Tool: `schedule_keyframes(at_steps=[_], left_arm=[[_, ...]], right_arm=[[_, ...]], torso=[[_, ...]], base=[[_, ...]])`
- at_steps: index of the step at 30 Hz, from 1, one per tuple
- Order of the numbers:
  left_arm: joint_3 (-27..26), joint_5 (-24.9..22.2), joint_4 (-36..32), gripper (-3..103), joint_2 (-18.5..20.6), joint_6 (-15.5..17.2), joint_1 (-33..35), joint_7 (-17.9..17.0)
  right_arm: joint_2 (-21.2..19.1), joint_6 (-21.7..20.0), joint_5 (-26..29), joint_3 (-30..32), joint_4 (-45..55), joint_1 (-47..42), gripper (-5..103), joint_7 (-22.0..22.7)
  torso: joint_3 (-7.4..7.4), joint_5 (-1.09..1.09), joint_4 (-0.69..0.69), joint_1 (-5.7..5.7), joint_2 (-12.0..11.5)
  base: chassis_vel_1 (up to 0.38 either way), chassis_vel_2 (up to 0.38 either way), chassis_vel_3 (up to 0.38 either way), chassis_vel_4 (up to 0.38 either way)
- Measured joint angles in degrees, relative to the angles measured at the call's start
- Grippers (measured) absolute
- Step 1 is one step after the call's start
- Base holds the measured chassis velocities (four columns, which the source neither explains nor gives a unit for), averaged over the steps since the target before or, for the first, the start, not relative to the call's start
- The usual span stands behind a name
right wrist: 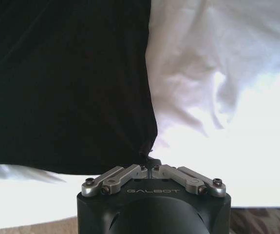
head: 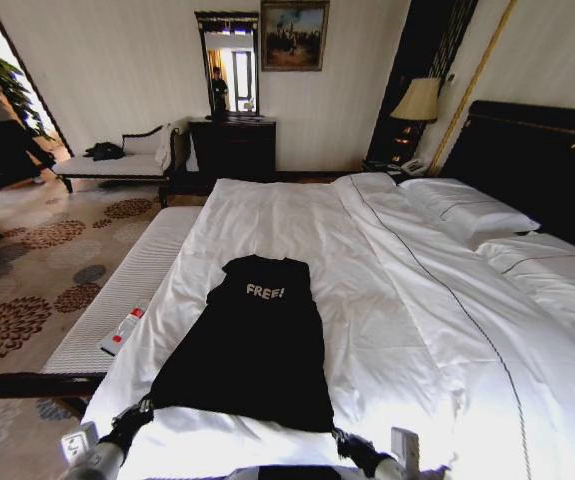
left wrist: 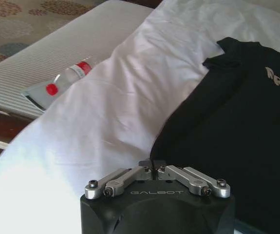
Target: Fold the clothes on the bed.
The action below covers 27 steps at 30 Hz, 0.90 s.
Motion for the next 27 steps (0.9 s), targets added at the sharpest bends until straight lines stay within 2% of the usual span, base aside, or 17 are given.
schedule_keyframes(at_steps=[3,8,13,27], left_arm=[[-0.5,-0.1,-0.2,1,0.0,-0.2,1.2,-0.1],[-2.3,3.2,-3.1,1,-0.7,-0.7,5.4,-0.6],[-1.5,5.2,-5.3,1,-2.4,-0.7,8.0,-1.4],[-0.1,7.7,-4.3,1,-4.0,-0.6,8.3,-1.8]], right_arm=[[-0.2,-0.6,-1.3,0.4,0.4,-1.2,0,0.2],[-1.2,-1.8,-1.5,1.9,0.9,-1.8,0,0.5],[-0.8,-2.0,-2.8,0.8,0.7,-2.1,0,0.6],[-1.0,-1.8,-4.9,-0.4,-0.6,-2.2,0,0.5]], torso=[[0.01,0.00,0.01,0.00,0.0],[0.01,0.01,0.01,0.01,0.0],[0.01,0.02,0.01,0.01,0.0],[0.01,0.01,0.00,0.01,0.0]], base=[[0.000,0.000,0.000,0.000],[0.000,0.000,0.000,0.000],[0.000,0.000,0.000,0.000],[0.000,0.000,0.000,0.000]])
